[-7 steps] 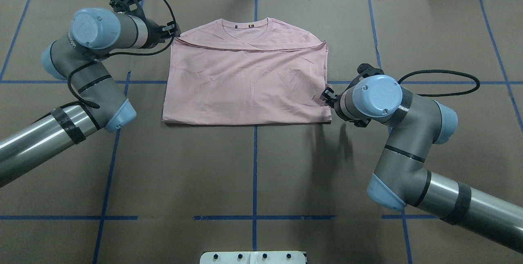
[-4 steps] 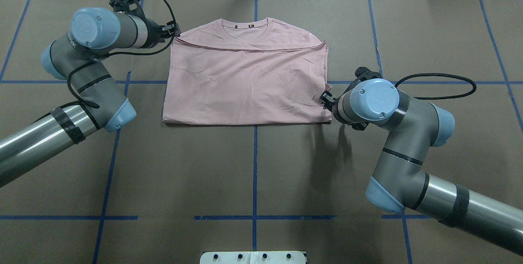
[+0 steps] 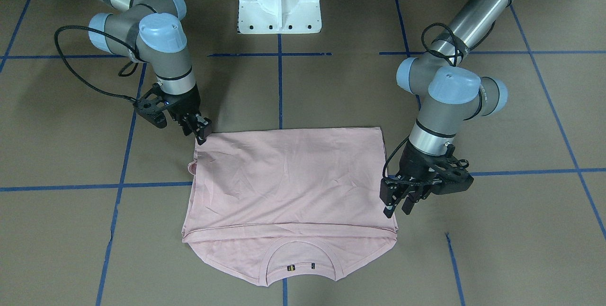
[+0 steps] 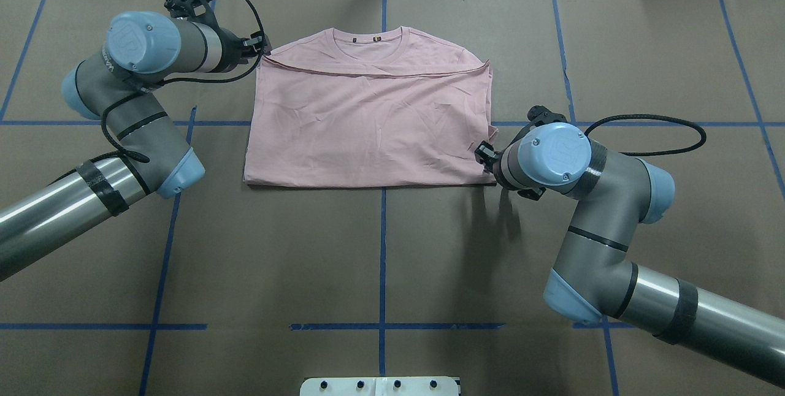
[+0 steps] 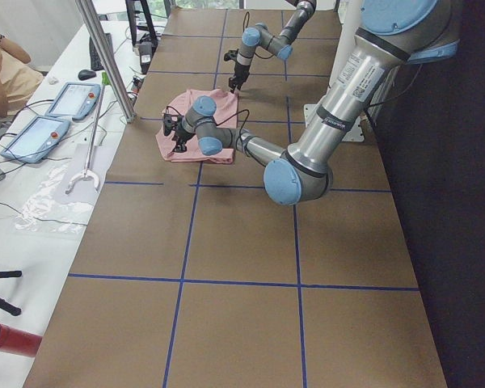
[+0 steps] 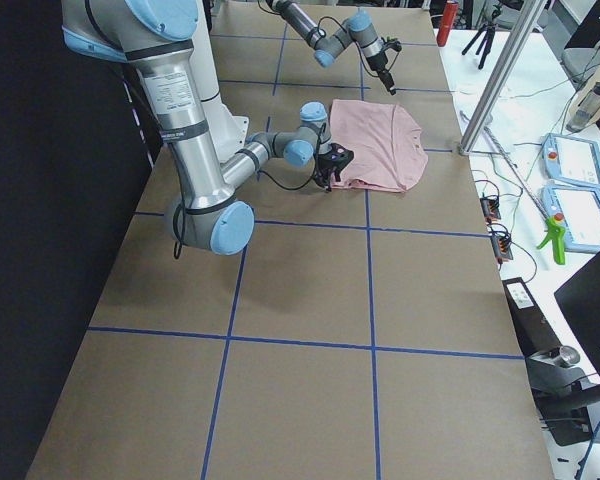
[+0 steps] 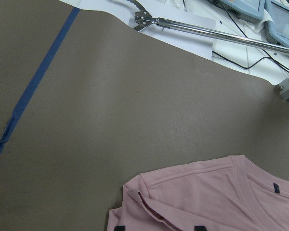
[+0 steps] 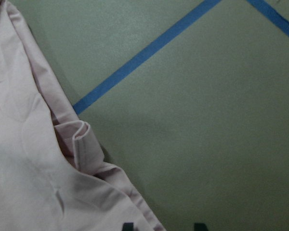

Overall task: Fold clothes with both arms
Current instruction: 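Drag the grasped corner outward with the right gripper while the left gripper withdraws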

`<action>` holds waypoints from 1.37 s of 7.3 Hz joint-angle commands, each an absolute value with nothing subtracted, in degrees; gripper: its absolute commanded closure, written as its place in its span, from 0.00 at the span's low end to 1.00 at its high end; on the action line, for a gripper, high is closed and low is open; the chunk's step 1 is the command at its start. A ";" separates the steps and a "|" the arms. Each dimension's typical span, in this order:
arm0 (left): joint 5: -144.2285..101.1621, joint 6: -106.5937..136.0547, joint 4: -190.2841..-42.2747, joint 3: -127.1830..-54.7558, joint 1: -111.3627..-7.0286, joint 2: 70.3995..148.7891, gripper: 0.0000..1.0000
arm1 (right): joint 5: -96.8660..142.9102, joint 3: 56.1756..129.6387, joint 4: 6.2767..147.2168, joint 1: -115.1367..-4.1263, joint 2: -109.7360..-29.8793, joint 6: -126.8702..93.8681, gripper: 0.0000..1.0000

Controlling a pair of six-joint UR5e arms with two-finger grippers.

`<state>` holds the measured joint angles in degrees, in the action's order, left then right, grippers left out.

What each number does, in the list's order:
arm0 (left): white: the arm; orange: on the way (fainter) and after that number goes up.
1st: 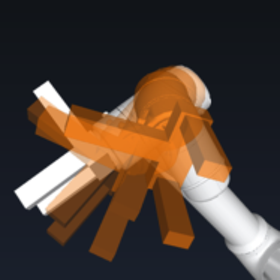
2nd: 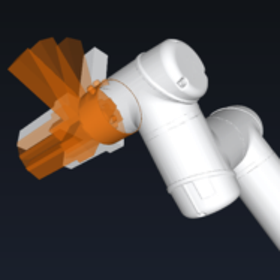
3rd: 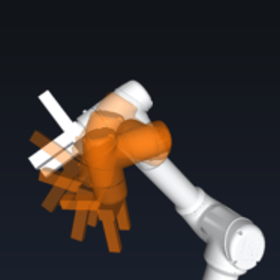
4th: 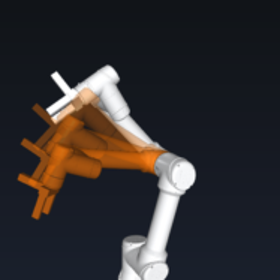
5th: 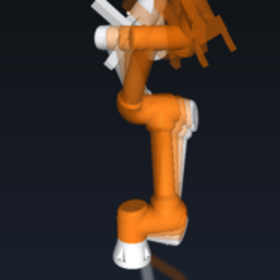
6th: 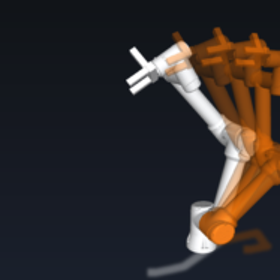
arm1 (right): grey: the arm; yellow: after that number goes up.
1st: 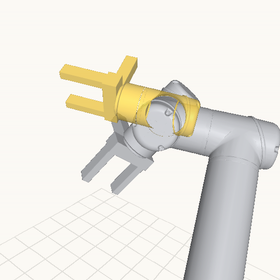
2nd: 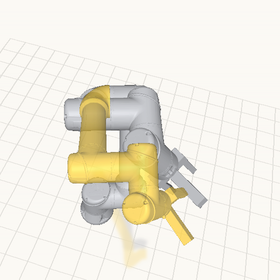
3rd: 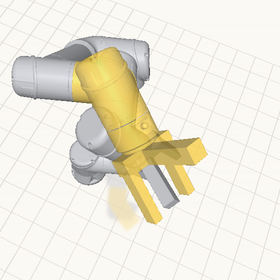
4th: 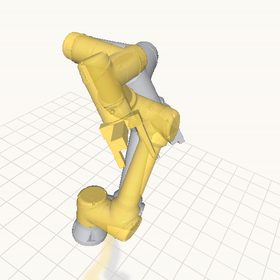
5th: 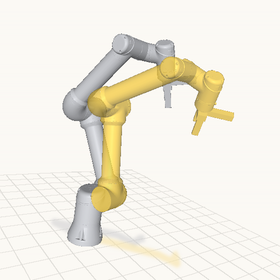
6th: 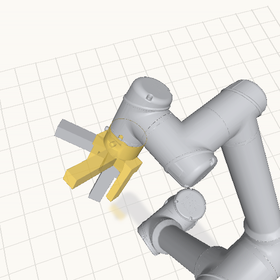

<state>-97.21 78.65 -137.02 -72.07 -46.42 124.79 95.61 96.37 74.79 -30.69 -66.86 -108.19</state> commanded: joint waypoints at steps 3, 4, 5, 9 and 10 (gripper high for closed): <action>-97.47 78.57 -136.59 -72.85 -46.49 124.80 0.43 | 95.71 96.68 74.88 -30.32 -65.84 -108.90 1.00; -99.91 78.57 -136.23 -75.99 -46.76 123.50 0.44 | 96.41 98.07 74.88 -31.11 -65.92 -108.46 1.00; -103.50 78.57 -136.23 -81.77 -46.76 119.40 0.44 | 98.50 101.83 75.40 -32.07 -67.40 -108.37 1.00; -107.75 79.19 -135.09 -90.44 -46.93 114.96 0.44 | 99.93 117.11 80.32 -31.73 -77.40 -107.84 1.00; -108.10 79.19 -135.09 -90.35 -46.85 114.96 0.44 | 99.93 119.94 82.59 -30.42 -79.08 -108.02 1.00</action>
